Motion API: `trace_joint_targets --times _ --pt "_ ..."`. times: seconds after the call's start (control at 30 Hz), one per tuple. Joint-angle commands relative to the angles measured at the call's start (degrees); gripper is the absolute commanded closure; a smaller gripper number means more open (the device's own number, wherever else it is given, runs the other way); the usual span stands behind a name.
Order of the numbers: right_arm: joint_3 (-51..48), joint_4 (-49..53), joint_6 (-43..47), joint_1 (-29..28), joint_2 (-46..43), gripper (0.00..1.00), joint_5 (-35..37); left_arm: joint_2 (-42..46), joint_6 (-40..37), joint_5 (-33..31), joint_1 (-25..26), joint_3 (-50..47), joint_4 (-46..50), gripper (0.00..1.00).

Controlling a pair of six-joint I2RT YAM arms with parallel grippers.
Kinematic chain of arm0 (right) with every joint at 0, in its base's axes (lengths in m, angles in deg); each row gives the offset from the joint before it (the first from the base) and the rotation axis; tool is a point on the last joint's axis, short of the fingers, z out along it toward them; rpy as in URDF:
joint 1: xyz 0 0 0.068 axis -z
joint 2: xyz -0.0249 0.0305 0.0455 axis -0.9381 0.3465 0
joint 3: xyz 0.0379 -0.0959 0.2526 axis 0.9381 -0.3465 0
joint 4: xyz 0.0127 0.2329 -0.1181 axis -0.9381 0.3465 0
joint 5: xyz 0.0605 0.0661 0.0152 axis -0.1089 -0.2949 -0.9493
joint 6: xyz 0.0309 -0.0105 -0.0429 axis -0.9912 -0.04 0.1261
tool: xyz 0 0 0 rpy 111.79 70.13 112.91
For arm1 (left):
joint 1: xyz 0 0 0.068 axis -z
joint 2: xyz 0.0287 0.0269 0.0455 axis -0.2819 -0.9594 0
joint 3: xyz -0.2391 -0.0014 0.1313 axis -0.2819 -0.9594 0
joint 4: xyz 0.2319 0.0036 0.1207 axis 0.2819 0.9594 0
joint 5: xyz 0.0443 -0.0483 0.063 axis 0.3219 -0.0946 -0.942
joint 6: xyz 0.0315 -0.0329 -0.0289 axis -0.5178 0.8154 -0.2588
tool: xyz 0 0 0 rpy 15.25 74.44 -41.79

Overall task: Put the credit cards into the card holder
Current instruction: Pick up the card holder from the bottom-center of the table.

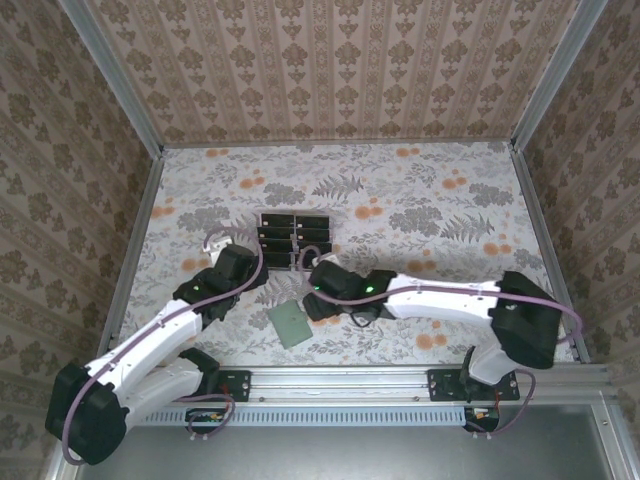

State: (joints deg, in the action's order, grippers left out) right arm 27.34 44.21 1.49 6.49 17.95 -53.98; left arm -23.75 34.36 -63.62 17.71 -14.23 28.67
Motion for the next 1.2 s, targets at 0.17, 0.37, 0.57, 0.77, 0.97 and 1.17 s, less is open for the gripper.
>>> trace_joint_targets --times 0.17,0.37,0.57,0.77,0.97,1.17 --pt "15.8 10.3 1.1 -7.5 15.5 0.39 6.0 -4.0 3.6 3.8 -6.9 1.7 1.0 0.00" --pt "23.5 16.6 1.9 -10.1 21.9 0.47 9.5 -5.4 2.3 10.2 -15.3 2.0 -1.8 0.00" --pt "25.8 18.1 2.1 -10.3 24.6 0.54 11.2 -4.6 1.4 12.0 -18.0 1.2 -2.6 0.00" --pt "26.3 17.9 2.3 -10.3 26.0 0.58 11.7 -4.2 1.3 13.4 -19.4 -0.2 -3.2 0.00" --pt "26.5 17.1 2.0 -10.1 26.9 0.58 11.6 -4.3 1.4 14.1 -19.8 -0.4 -3.7 0.00" --pt "25.6 16.1 1.4 -9.7 26.7 0.65 12.5 -4.4 1.7 14.7 -19.8 -0.6 -4.1 0.00"
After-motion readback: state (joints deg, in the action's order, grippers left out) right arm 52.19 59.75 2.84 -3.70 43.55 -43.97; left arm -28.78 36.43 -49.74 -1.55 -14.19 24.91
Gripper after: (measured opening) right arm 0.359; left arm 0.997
